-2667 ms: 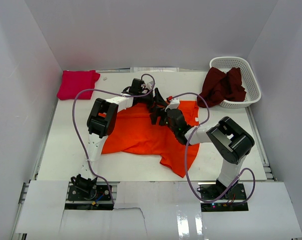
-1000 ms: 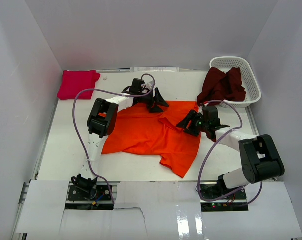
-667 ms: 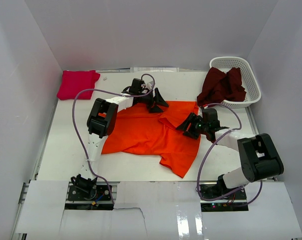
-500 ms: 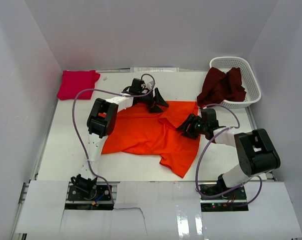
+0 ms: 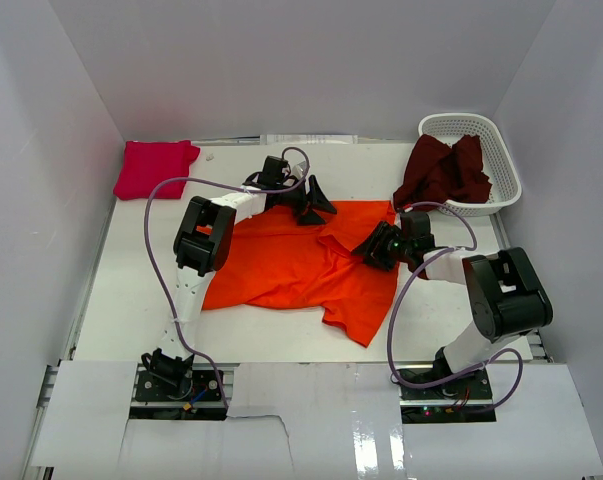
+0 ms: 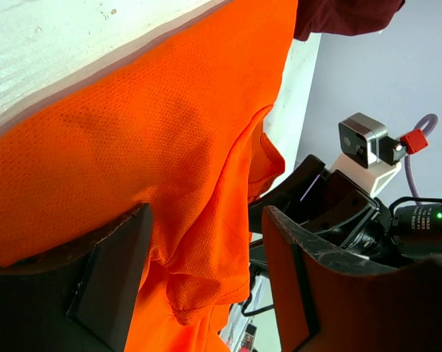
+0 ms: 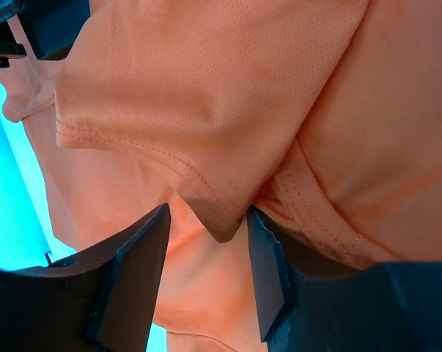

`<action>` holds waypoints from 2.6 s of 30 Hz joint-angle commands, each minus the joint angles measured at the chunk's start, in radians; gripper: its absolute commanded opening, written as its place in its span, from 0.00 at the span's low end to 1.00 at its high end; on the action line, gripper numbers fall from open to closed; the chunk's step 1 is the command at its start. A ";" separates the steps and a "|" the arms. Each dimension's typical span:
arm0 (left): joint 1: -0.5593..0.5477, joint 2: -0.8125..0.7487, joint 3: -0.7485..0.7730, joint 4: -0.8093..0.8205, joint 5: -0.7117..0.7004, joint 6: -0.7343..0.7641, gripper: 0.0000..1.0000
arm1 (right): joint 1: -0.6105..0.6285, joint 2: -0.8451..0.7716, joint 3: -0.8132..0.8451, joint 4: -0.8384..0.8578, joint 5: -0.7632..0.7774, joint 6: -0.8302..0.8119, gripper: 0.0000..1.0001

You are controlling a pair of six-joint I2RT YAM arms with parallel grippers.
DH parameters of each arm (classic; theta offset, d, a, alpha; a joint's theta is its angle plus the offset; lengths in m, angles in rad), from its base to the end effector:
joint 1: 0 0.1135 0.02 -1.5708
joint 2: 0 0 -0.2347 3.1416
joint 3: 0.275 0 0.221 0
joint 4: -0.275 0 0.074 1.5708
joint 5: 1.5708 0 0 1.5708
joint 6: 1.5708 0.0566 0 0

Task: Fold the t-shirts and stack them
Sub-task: Fold the flattened tshirt in 1/3 of the way

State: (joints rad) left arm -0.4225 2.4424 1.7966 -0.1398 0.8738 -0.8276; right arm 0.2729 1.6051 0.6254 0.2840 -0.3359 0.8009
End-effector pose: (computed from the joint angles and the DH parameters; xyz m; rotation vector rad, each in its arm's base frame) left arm 0.4233 -0.2379 0.1064 -0.0299 2.5927 -1.5809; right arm 0.2783 0.0973 0.1232 0.4412 2.3592 0.9210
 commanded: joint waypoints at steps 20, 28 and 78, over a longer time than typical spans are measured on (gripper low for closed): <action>-0.005 -0.032 0.009 -0.023 -0.013 0.021 0.73 | -0.031 -0.005 0.048 -0.012 0.015 -0.019 0.41; -0.005 -0.026 0.018 -0.026 -0.013 0.022 0.73 | -0.031 -0.028 0.054 -0.052 0.026 -0.031 0.15; 0.329 -0.476 -0.376 -0.474 -0.184 0.384 0.74 | -0.028 0.191 0.688 -0.597 0.193 -0.517 0.53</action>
State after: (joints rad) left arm -0.1600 1.9347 1.4841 -0.4408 0.8993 -0.5949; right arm 0.2150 1.7840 1.2469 -0.2276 -0.1967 0.3534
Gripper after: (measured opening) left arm 0.743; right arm 0.533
